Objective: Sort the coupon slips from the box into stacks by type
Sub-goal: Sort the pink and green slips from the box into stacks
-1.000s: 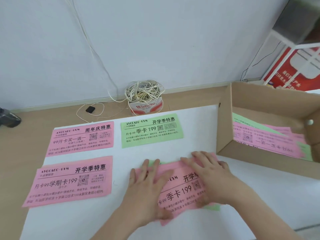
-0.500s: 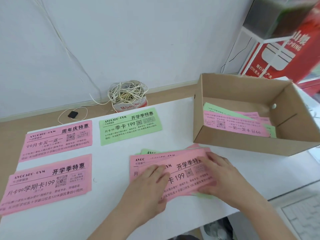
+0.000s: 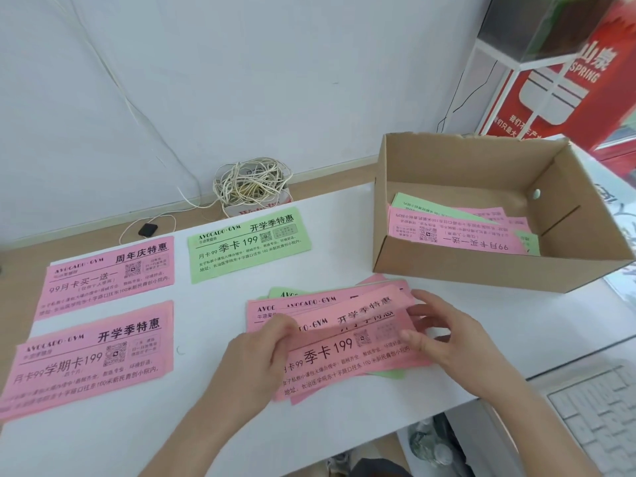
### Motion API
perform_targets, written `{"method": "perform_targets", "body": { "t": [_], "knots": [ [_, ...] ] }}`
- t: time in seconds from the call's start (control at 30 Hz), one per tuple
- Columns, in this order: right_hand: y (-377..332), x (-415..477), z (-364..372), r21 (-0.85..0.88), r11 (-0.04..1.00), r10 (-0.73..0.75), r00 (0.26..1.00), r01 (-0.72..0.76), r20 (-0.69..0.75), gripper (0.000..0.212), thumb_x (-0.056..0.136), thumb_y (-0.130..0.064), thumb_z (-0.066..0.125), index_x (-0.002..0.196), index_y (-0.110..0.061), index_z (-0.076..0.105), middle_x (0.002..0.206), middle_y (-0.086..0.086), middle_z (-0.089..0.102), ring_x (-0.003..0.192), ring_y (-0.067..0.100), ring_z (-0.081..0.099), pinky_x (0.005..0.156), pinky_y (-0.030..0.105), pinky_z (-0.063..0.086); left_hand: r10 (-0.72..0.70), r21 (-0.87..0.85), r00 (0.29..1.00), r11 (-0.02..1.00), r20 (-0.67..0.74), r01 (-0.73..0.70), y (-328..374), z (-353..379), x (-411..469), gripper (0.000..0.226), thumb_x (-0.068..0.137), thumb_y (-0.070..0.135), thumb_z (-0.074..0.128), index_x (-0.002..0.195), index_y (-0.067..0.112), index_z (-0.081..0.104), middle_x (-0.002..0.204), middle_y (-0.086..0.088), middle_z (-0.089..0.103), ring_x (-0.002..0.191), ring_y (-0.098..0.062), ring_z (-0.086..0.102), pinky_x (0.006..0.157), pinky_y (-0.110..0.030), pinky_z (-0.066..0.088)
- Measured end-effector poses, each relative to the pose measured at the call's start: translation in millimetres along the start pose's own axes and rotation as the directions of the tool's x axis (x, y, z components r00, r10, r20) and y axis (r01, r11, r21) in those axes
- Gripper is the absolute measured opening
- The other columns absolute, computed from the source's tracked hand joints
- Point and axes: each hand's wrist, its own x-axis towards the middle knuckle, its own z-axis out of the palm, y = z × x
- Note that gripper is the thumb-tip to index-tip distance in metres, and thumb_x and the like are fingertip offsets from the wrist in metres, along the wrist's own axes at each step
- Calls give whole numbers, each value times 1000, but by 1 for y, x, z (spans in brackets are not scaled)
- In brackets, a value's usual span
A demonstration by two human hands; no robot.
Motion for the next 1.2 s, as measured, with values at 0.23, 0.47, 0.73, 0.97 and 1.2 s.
{"method": "perform_targets", "body": {
  "t": [0.23, 0.47, 0.73, 0.97, 1.2],
  "knots": [
    [3, -1, 5, -443, 887, -71, 986, 131, 151, 65, 78, -23, 76, 137, -28, 50, 131, -14, 45, 116, 9, 49, 95, 25, 45, -76, -296, 991, 954, -109, 41, -7, -7, -2, 64, 89, -4, 47, 104, 58, 38, 110, 32, 58, 74, -5, 60, 58, -23, 50],
    [4, 2, 0, -419, 897, -106, 988, 144, 112, 32, 82, -8, 64, 110, -23, 71, 113, -14, 60, 88, 4, 59, 75, 13, 45, 371, 288, 920, 874, 128, -392, -4, -4, -5, 46, 72, 13, 56, 109, 40, 50, 116, 7, 52, 70, -13, 64, 43, -24, 48],
    [-6, -9, -4, -59, 998, -31, 997, 27, -72, 35, 89, -3, 60, 98, -34, 73, 84, -26, 70, 78, -4, 62, 65, 7, 45, 316, 513, 900, 742, 300, -431, 16, 15, -3, 43, 52, 53, 79, 79, 25, 60, 81, 5, 61, 65, -13, 62, 35, -25, 41],
    [-7, -11, 0, 394, 904, 208, 975, -163, -75, 19, 98, -19, 51, 102, -21, 69, 86, -1, 76, 70, 7, 66, 67, 23, 51, -2, 65, 997, 998, 76, -3, -1, -7, -2, 25, 98, 19, 39, 113, 38, 36, 84, 11, 58, 69, -18, 53, 67, -33, 43],
    [1, -11, 9, 160, 974, 182, 973, -159, -139, 37, 81, 2, 70, 101, -29, 70, 73, -1, 73, 72, 16, 68, 73, 32, 54, 80, -124, 994, 988, -75, -89, -16, -3, -9, 66, 91, 5, 39, 125, 62, 38, 110, 35, 48, 85, 8, 54, 72, -8, 43]
  ]
}}
